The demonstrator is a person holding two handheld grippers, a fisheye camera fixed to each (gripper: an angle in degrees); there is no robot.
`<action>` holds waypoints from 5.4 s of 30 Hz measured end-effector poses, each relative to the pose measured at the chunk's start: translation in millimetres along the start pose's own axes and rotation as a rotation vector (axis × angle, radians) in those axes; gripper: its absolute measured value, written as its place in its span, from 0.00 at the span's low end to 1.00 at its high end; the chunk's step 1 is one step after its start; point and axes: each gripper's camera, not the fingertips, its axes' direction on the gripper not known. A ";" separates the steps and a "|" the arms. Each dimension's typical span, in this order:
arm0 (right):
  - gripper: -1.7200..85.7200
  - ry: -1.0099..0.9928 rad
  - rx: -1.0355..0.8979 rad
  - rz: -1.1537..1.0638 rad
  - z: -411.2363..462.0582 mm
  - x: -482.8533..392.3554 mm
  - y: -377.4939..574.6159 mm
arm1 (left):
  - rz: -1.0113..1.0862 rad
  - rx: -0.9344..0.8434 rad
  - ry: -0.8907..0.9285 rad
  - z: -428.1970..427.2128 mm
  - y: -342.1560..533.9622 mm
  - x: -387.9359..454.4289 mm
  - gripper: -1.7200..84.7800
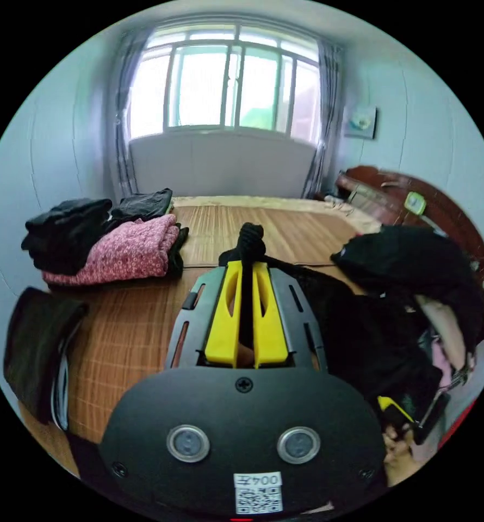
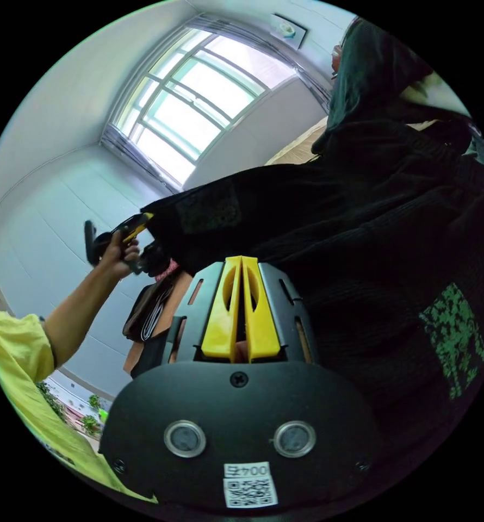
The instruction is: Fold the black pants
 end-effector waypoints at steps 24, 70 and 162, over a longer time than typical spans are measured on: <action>0.01 0.053 -0.039 0.206 -38.9 52.4 84.8 | 0.300 -0.298 -0.120 -4.7 50.2 -56.5 0.06; 0.01 0.064 -0.117 0.184 -42.6 146.2 65.4 | 0.524 -0.484 -0.016 95.7 2.3 -183.4 0.13; 0.08 1.026 -0.375 -0.770 -138.6 -57.4 -38.0 | 0.638 -0.159 -0.445 -234.0 417.2 -17.9 0.03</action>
